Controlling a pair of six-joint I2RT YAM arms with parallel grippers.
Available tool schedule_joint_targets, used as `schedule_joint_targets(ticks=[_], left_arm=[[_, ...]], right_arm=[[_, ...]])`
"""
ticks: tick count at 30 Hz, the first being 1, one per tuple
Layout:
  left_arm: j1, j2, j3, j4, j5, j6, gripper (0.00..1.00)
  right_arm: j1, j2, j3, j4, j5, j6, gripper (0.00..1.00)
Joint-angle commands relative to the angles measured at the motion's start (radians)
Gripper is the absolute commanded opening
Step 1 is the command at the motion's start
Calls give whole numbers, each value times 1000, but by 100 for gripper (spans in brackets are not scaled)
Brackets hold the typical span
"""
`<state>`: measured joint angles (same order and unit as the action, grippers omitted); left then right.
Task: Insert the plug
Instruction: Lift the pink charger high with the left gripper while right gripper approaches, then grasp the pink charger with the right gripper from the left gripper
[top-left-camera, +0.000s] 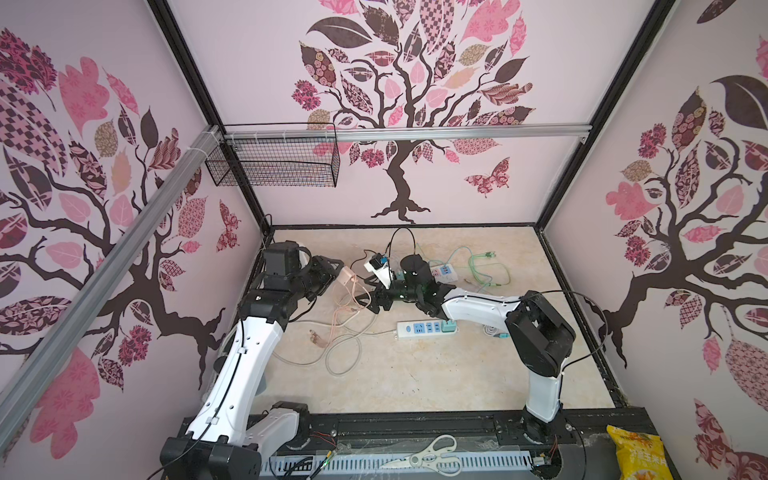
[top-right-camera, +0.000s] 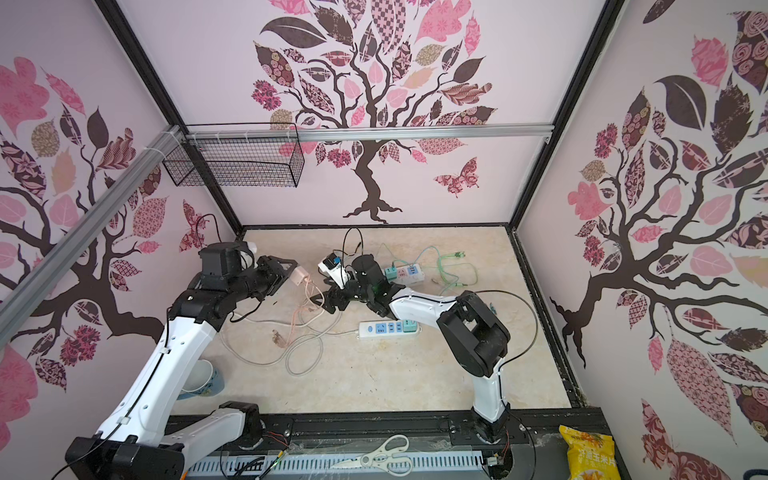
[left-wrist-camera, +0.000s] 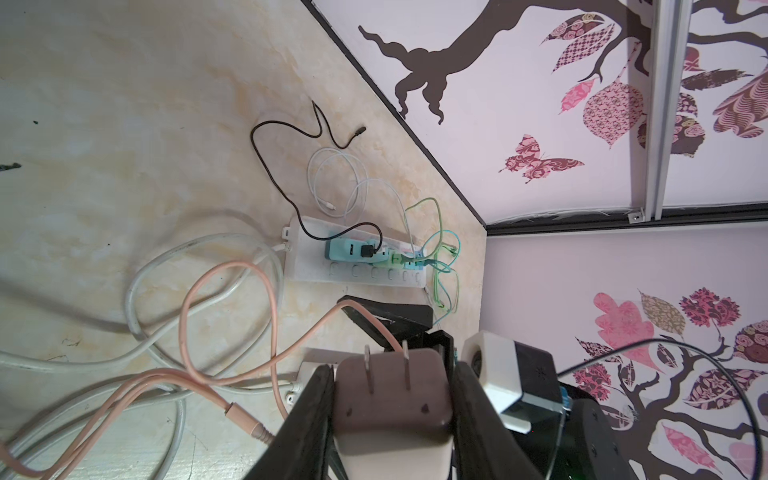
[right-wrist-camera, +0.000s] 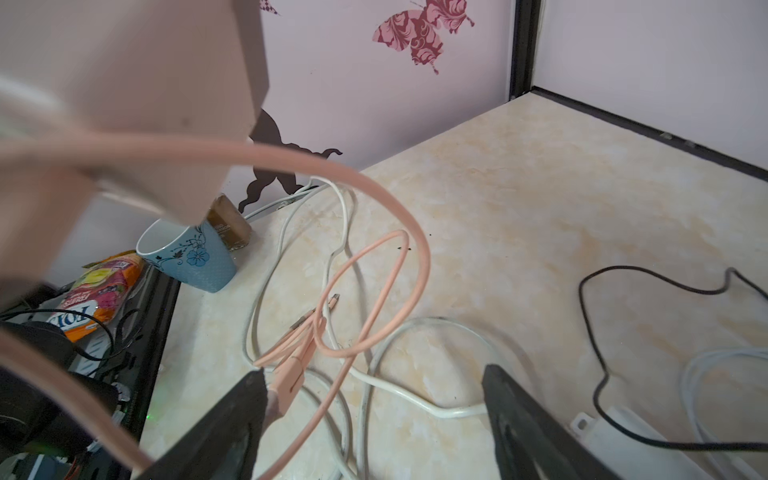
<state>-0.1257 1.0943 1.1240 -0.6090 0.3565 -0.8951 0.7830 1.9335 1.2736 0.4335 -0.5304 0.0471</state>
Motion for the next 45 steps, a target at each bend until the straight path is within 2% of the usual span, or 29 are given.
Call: schedule_joint_targets(ticks=[1, 3, 5, 8, 9, 10, 14, 18, 20, 24, 27, 29, 31, 32, 34, 37, 40, 42, 44, 45], left_arm=[[0, -15, 49, 11, 53, 19, 0], [0, -20, 49, 12, 64, 21, 0], [3, -22, 51, 9, 70, 26, 0], [5, -27, 65, -36, 30, 60, 0], [6, -32, 72, -66, -9, 81, 0], [8, -39, 76, -88, -54, 105, 0], [14, -56, 80, -157, -295, 199, 0], [24, -39, 95, -235, -574, 255, 0], [50, -39, 95, -228, -650, 261, 0], [178, -24, 112, -196, -706, 224, 0], [306, -26, 128, -145, -675, 170, 0], [367, -19, 161, -123, -604, 156, 0], [374, 1, 219, -122, -570, 178, 0], [374, 10, 243, -120, -555, 185, 0], [374, 27, 284, -120, -553, 205, 0], [374, 54, 341, -129, -658, 253, 0], [373, 78, 406, -136, -809, 320, 0], [374, 96, 459, -161, -837, 349, 0], [366, 104, 475, -185, -747, 364, 0], [349, 105, 464, -188, -692, 361, 0]], right_arm=[[2, 97, 107, 86, -20, 71, 81], [2, 142, 141, 141, -36, 112, 77], [2, 171, 158, 216, -47, 155, 66], [2, 157, 162, 247, 39, 168, 37], [2, 130, 151, 239, 94, 155, 24], [1, 96, 133, 234, 149, 141, 17], [-15, -41, 53, 227, 272, 119, 1], [-25, -174, -42, 247, 352, 95, 0], [-27, -237, -95, 262, 356, 79, 0], [-25, -345, -271, 363, 343, 50, 0], [-24, -392, -386, 399, 261, -27, 0], [-21, -403, -426, 366, 231, -67, 5], [-21, -398, -441, 291, 187, -127, 16], [-20, -396, -440, 249, 170, -149, 23], [-19, -406, -441, 157, 157, -201, 45], [-21, -439, -454, 43, 191, -282, 62], [-21, -460, -440, -78, 242, -350, 72], [-23, -468, -431, -113, 273, -348, 76], [-24, -478, -424, -121, 266, -309, 83], [-24, -481, -418, -117, 250, -276, 91]])
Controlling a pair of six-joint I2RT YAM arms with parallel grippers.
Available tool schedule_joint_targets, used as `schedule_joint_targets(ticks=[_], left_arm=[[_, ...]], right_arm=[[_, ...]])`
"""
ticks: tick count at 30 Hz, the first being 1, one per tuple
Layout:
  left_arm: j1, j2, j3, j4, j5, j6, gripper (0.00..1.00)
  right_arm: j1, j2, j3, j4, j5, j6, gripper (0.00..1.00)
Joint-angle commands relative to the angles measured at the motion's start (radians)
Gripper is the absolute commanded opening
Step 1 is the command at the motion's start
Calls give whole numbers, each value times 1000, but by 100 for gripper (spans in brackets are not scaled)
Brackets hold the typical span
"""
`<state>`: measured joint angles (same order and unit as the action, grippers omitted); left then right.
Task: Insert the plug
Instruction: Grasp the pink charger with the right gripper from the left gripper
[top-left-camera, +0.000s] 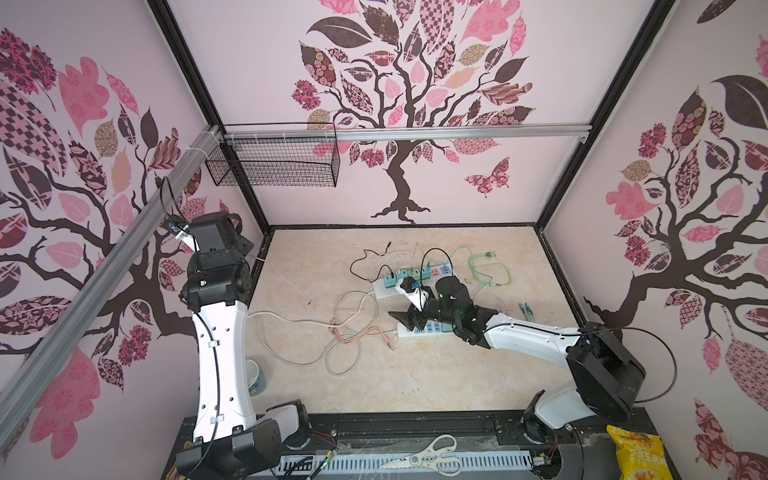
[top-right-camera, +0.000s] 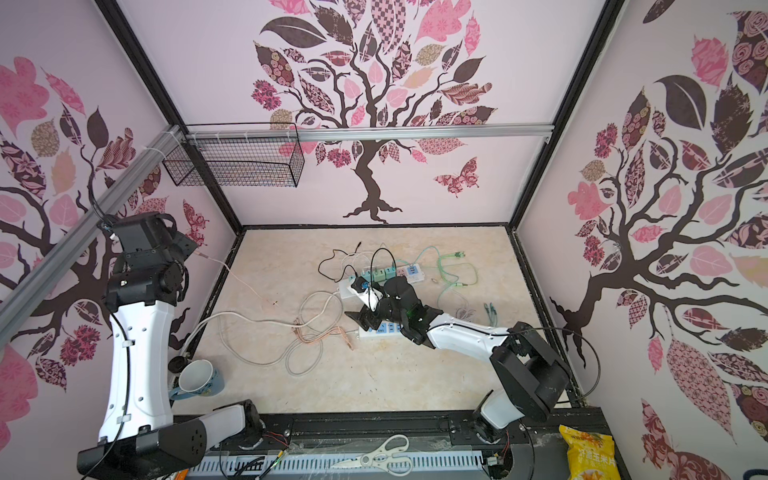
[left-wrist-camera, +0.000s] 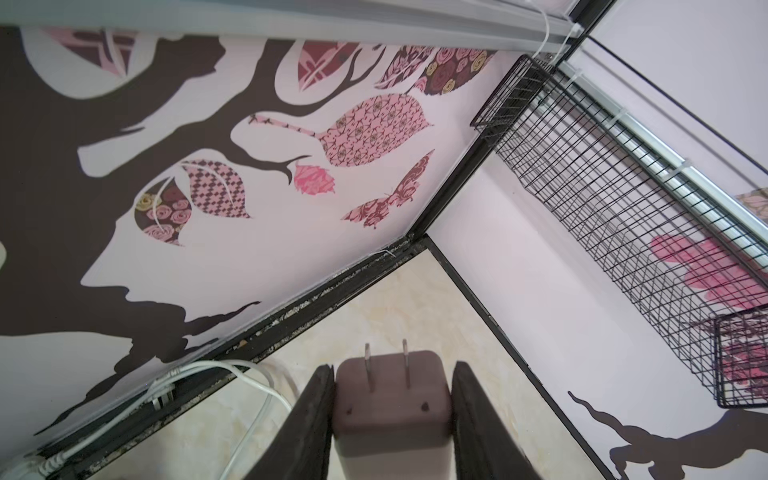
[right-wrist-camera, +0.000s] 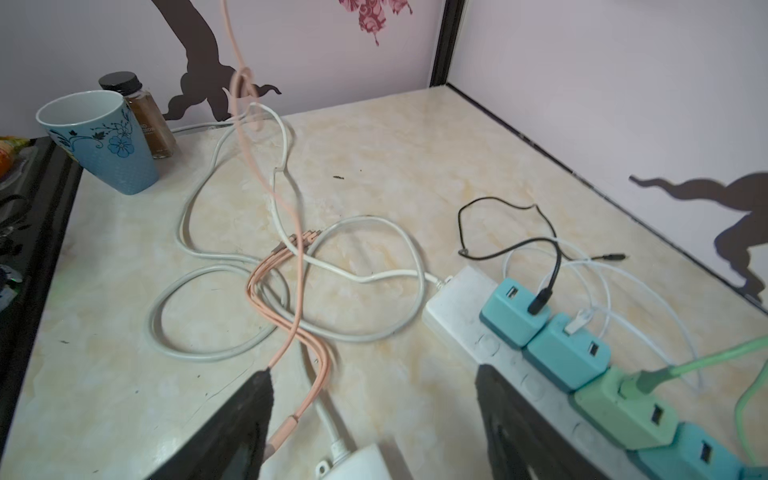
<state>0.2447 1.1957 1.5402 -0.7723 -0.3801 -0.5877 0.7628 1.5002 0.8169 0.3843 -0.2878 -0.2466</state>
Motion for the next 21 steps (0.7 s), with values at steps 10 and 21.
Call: schedule_joint_targets(ticks=[10, 21], left_arm=[[-395, -26, -183, 160, 388, 344, 0], [-484, -71, -273, 254, 360, 396, 0]], right_arm=[[-12, -38, 142, -37, -6, 364, 100], [-136, -118, 110, -61, -140, 426, 99]])
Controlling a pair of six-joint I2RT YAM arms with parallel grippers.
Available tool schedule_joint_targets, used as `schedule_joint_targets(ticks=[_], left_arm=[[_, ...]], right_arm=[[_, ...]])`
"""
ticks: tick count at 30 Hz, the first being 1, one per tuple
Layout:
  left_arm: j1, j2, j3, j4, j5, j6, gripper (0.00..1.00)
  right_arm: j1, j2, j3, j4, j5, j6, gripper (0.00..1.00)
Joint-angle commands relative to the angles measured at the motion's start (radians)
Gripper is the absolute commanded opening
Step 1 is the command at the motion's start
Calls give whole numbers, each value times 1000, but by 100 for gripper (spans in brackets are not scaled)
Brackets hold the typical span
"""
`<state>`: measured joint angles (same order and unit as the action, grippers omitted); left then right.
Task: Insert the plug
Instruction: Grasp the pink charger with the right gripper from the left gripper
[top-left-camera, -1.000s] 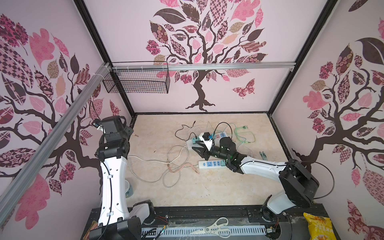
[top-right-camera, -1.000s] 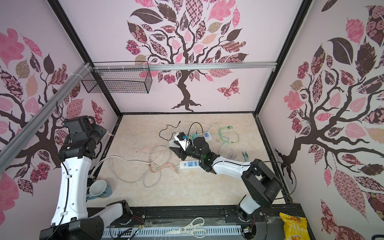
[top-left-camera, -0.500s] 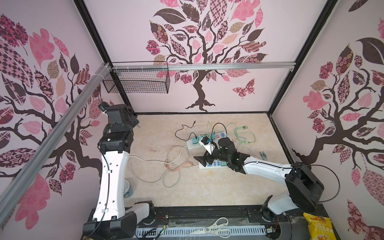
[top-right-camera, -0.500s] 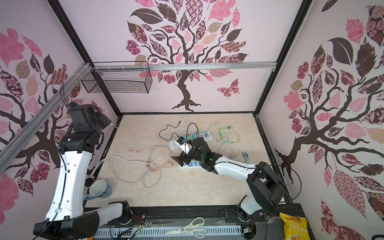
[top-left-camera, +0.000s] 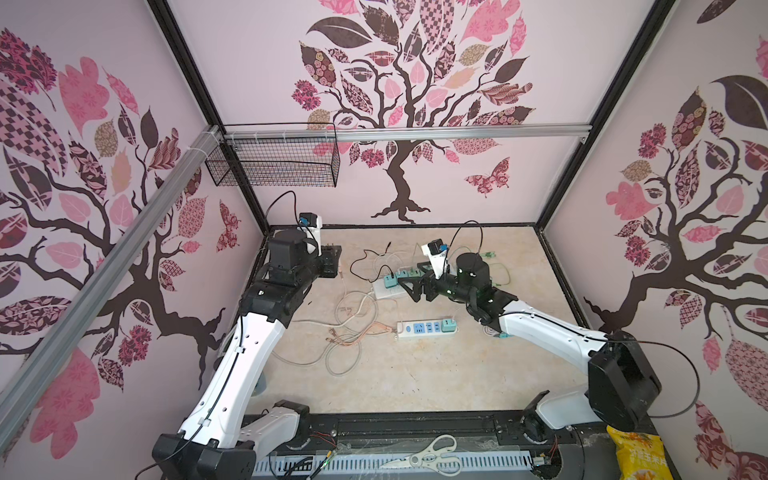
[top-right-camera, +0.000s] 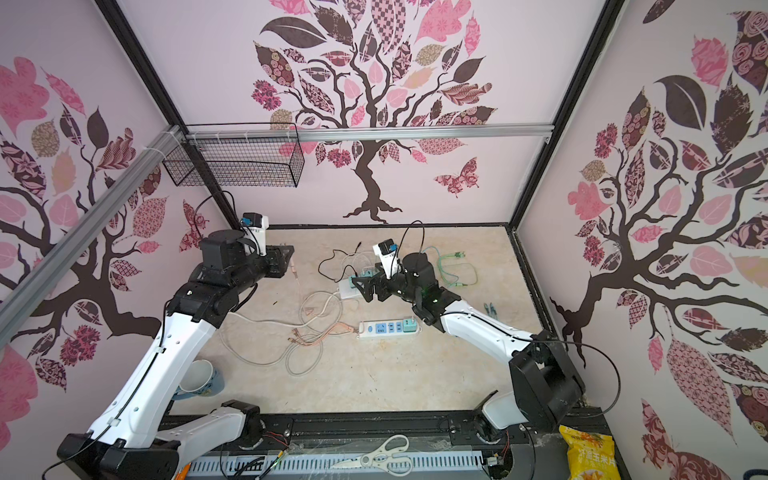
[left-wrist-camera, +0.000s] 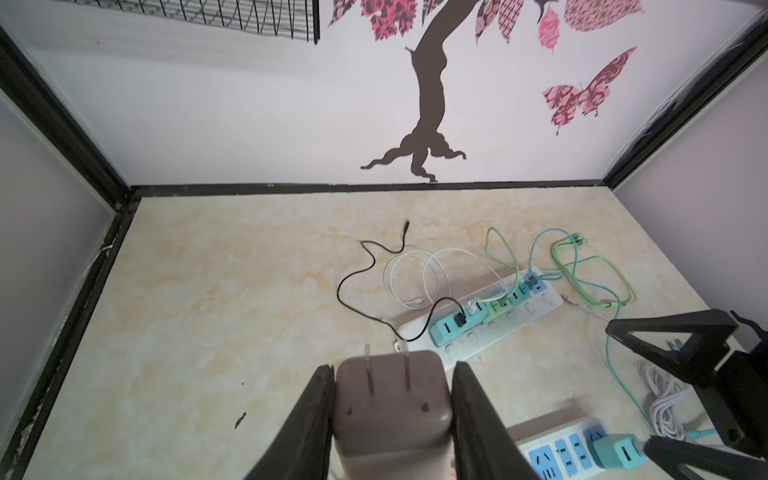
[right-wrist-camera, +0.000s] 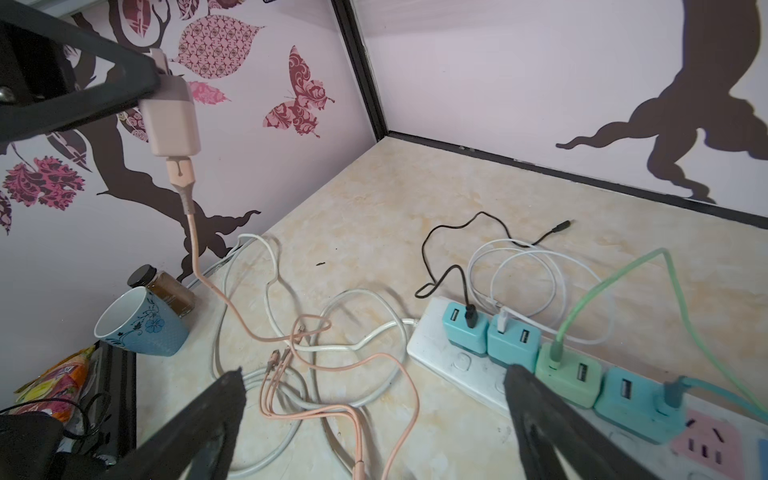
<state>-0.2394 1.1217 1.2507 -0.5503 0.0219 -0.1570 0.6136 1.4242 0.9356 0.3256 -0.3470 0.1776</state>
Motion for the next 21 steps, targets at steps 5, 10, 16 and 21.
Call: schedule_joint_targets(ticks=[5, 10, 16, 21], left_arm=[[-1, 24, 38, -12, -108, -505, 0], [9, 42, 88, -195, -206, -950, 0], [32, -30, -64, -66, -15, -1299, 0], [45, -69, -195, 110, 148, -1492, 0]], right_arm=[[17, -18, -43, 270, -201, 175, 96], [127, 16, -51, 468, -259, 200, 92], [207, 113, -10, 576, -226, 312, 81], [222, 194, 40, 549, -251, 306, 71]])
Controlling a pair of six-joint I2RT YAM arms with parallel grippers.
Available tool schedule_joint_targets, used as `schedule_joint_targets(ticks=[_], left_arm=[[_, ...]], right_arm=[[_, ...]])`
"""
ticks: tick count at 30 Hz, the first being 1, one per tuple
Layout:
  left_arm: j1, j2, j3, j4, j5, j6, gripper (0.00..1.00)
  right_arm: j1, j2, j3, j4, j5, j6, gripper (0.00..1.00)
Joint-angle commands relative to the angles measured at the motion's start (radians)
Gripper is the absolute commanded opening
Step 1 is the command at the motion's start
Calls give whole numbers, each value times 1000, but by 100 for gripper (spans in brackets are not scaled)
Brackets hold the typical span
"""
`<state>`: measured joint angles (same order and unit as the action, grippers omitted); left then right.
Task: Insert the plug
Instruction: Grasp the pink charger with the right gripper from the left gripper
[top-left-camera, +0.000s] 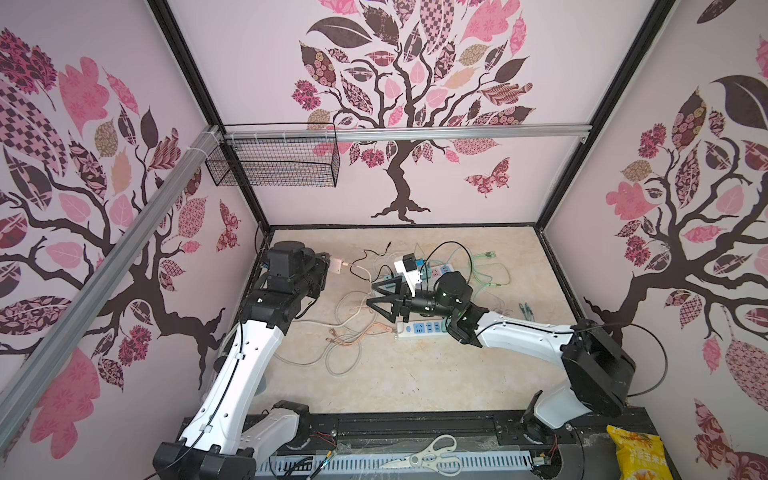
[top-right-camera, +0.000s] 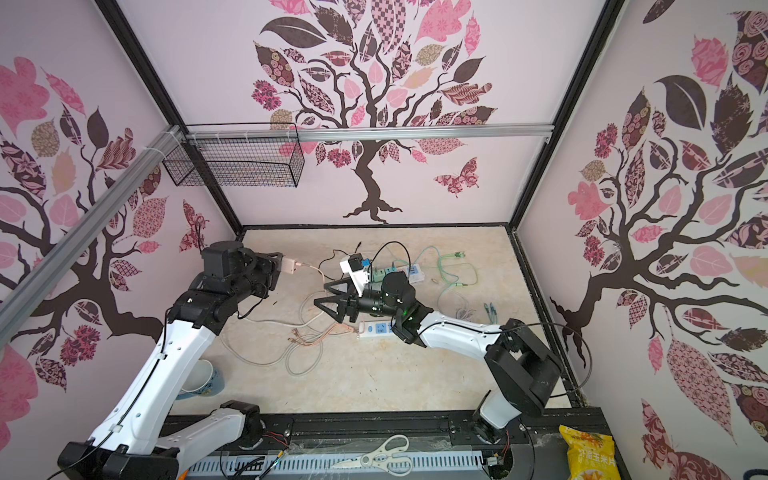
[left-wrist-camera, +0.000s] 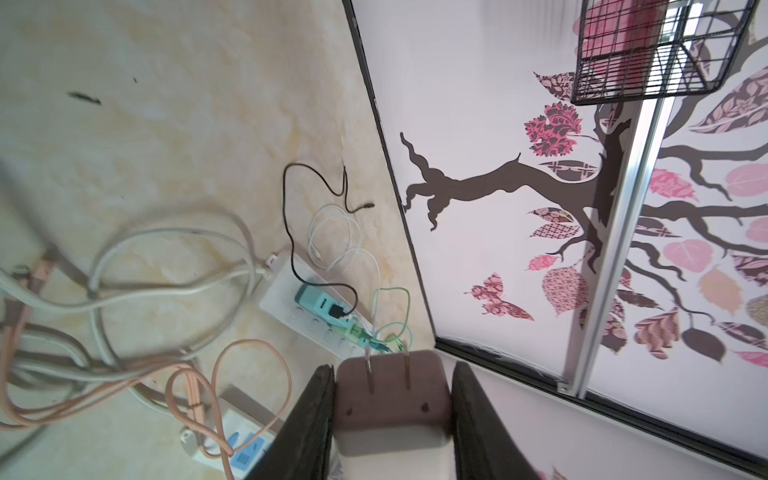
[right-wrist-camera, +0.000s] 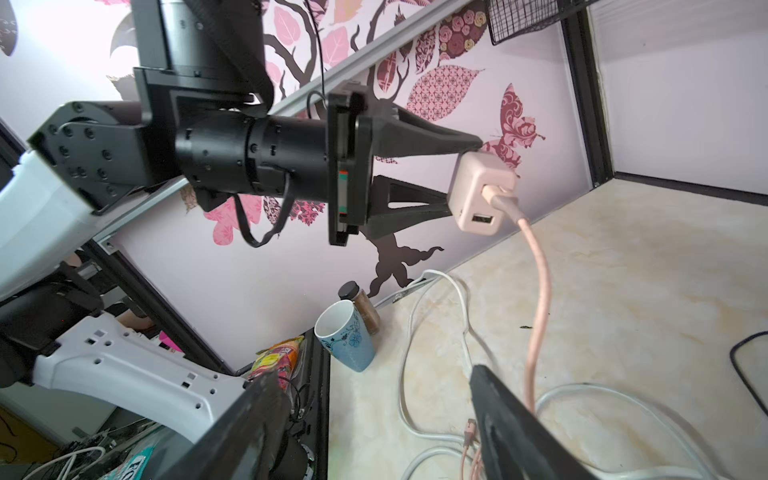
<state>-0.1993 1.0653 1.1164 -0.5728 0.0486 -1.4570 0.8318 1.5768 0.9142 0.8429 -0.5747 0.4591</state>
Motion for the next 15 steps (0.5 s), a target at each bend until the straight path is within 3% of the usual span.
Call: schedule_joint_targets(ticks=[1, 8, 15], left_arm=[[6, -13, -61, 129, 132, -200, 0], [5, -44, -123, 168, 140, -258, 0], [5, -57, -148, 188, 152, -270, 0]], right_arm=[[5, 52, 71, 24, -26, 21, 69], [27, 161, 167, 18, 0, 26, 57], [27, 251, 323, -102, 102, 52, 55]])
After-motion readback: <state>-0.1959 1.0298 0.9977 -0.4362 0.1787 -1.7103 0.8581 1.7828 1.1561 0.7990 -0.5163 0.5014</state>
